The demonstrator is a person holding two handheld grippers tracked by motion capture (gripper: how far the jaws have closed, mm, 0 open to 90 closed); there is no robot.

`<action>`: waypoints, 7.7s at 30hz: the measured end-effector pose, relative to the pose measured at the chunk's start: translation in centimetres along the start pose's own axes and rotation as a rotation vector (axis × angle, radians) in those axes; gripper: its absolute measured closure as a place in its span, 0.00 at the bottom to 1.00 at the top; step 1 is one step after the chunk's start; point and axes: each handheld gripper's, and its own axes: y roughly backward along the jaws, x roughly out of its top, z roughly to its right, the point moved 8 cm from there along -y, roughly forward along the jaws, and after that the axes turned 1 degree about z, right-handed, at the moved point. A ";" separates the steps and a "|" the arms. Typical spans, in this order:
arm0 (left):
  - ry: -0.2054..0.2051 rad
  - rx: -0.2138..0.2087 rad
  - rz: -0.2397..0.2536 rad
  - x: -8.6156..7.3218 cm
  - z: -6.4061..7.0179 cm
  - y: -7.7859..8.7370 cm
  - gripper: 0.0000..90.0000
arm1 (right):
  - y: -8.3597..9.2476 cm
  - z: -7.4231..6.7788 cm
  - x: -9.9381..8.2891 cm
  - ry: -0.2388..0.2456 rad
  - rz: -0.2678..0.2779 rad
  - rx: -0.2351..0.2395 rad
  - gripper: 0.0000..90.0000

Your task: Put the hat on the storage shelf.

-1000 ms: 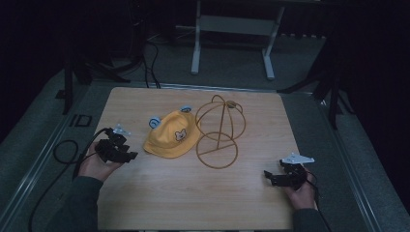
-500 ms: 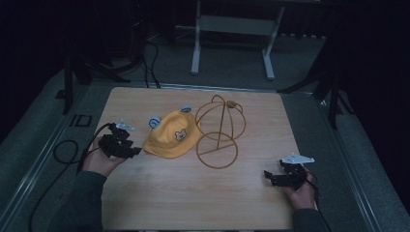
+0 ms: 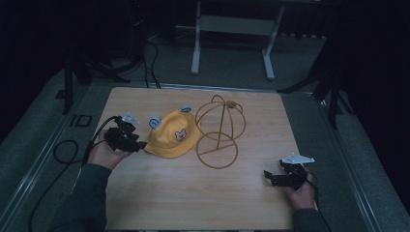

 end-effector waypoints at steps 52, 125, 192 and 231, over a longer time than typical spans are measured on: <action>-0.073 -0.038 -0.043 8.6 1.0 -0.7 0.47 | 0.0 0.0 0.0 -0.001 -0.001 0.001 0.15; -0.149 -0.099 -0.168 12.9 1.3 -4.4 0.92 | 0.1 -0.1 -0.1 0.002 -0.001 0.002 0.15; -0.217 -0.096 0.061 14.0 2.5 7.3 0.90 | 0.1 -0.1 -0.1 0.002 0.000 0.002 0.15; -0.169 -0.112 0.198 14.2 1.2 11.9 0.91 | 0.1 -0.1 -0.1 0.000 0.000 0.002 0.15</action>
